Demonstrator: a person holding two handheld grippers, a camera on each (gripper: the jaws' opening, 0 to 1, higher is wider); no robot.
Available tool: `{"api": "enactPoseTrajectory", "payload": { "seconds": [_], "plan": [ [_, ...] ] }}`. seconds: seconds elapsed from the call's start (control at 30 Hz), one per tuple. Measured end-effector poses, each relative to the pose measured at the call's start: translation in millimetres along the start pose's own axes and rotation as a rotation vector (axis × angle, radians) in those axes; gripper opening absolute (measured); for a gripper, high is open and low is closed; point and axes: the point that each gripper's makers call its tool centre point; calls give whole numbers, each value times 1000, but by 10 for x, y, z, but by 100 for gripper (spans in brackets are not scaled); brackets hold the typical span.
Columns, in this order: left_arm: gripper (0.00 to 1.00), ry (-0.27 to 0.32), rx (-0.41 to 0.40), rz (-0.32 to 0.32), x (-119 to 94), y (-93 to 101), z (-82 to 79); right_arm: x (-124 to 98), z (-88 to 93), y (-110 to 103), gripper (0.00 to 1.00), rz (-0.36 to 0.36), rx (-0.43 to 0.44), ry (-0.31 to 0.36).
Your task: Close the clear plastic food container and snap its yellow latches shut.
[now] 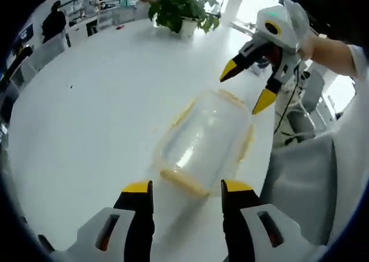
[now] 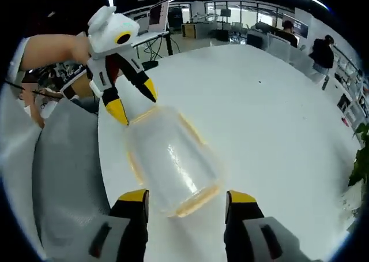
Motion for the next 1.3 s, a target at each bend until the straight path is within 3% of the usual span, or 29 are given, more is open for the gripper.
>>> {"api": "enactPoseTrajectory", "payload": {
  "seconds": [0.03, 0.13, 0.3, 0.47, 0.57, 0.67, 0.87, 1.3],
  "plan": [
    [41, 0, -6, 2, 8, 7, 11, 6, 8, -11, 48, -2, 10, -3],
    [44, 33, -125, -2, 36, -1, 6, 28, 34, -23, 49, -5, 79, -21],
    [38, 75, -279, -2, 29, -54, -17, 55, 14, 0, 46, -19, 229, -24],
    [40, 52, -280, -20, 58, -77, 43, 81, 33, 36, 43, 0, 220, -46],
    [41, 64, -366, 13, 96, -29, 37, 106, 58, 10, 40, -14, 260, -61],
    [41, 62, -363, 42, 140, 39, 34, 123, 96, 20, 38, -3, 240, -78],
    [43, 68, -388, 56, 182, 72, 4, 147, 105, -8, 39, -36, 310, -80],
    [42, 67, -401, 51, 210, 63, -19, 195, 70, -37, 41, -67, 334, -95]
  ]
}}
Point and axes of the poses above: the point that each gripper's makers call its tool centre point, and the gripper's own axes: x roughly forward along the fingers, y roughly to its right, z roughly out of its underside, and after that the axes turned 2 degrees about y, right-handed
